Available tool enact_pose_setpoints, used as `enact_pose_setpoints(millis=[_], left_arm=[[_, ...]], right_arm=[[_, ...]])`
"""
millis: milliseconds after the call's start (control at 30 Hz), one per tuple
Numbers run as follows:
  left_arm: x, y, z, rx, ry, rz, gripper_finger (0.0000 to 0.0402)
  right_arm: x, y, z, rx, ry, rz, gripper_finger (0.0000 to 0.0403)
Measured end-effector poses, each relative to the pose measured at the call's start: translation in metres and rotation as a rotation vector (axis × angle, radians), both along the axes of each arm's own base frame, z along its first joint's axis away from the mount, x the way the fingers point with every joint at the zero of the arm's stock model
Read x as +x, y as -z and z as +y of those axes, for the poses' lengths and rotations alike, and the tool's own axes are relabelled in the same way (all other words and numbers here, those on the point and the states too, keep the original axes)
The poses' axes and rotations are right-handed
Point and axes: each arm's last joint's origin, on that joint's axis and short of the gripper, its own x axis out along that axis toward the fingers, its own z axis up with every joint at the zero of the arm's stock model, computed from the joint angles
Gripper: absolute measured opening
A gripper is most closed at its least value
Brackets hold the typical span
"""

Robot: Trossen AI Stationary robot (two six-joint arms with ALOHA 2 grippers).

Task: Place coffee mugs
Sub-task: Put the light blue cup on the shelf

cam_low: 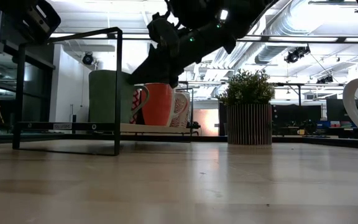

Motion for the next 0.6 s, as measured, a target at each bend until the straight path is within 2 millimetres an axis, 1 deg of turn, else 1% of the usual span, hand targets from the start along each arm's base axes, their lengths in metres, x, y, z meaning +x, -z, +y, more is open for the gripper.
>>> enact_pose_setpoints(millis=[367, 600], left_arm=[[0.0, 0.001, 0.0, 0.008, -0.013, 0.003, 0.0054], [0.0, 0.001, 0.001, 0.007, -0.015, 0.003, 0.0054]], right_arm=[[0.007, 0.013, -0.011, 0.006, 0.009, -0.037, 0.0], [0.007, 0.01, -0.026, -0.007, 0.039, -0.065, 0.0]])
